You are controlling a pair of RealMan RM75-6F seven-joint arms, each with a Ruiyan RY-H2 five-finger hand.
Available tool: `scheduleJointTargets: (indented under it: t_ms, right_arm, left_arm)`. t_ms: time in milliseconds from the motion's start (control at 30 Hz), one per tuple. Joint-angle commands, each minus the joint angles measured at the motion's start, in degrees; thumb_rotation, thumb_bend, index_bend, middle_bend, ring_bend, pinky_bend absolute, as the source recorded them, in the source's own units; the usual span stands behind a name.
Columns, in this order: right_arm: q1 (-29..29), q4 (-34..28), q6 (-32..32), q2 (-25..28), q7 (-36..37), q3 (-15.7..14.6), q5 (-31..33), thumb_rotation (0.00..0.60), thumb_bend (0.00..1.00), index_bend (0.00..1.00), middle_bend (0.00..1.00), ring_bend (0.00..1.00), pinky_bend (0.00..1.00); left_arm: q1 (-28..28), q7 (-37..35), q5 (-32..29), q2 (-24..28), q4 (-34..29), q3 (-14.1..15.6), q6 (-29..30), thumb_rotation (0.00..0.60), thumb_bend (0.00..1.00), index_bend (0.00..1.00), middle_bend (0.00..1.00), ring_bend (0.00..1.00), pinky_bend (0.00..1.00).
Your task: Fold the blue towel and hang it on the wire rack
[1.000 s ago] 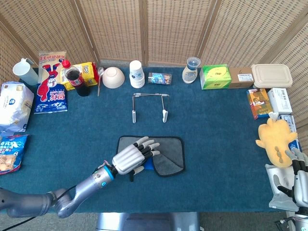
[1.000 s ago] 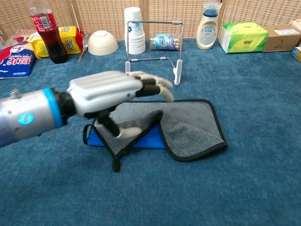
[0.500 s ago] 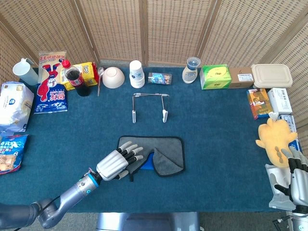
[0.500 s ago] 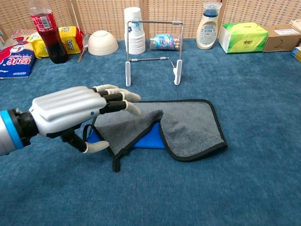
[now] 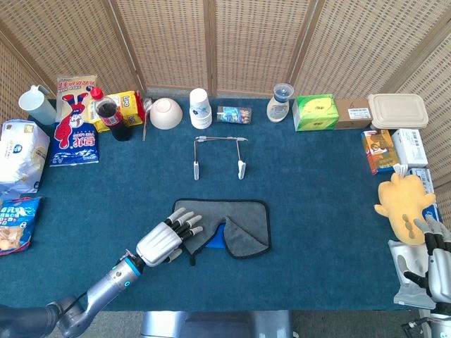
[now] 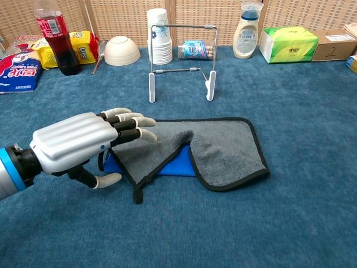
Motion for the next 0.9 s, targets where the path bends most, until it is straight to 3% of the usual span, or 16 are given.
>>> scheduleJointTargets:
  t_ms: [33,467,900]
  right_arm:
    - [-0.09,-0.09,0.12,0.14,0.21,-0.03,-0.04,0.6,0.33,0.15,0.07,0.0,0.0]
    - [-0.4,-0.35,0.47,0.61,0.81,-0.14,-0.1,0.6,0.33,0.15,0.07,0.0,0.0]
    - [-0.69,-0.45,0.82,0.93,1.17,-0.2,-0.12,0.6,0.33,0.15,0.07,0.0,0.0]
  left_arm:
    - [0.34,-0.53,0.11,-1.44,1.55,-0.7,0.12,0.6,0.12,0.15,0.05,0.0,0.0]
    - [-0.5,-1.68,0.76,-4.43,3.67,-2.75,-1.07,0.6,0.12,0.18,0.06,0.0,0.0]
    - [0.09,-5.68,1.41,-5.92,5.52,-3.53,0.55,0.6,0.13,0.3,0.11,0.0,0.0]
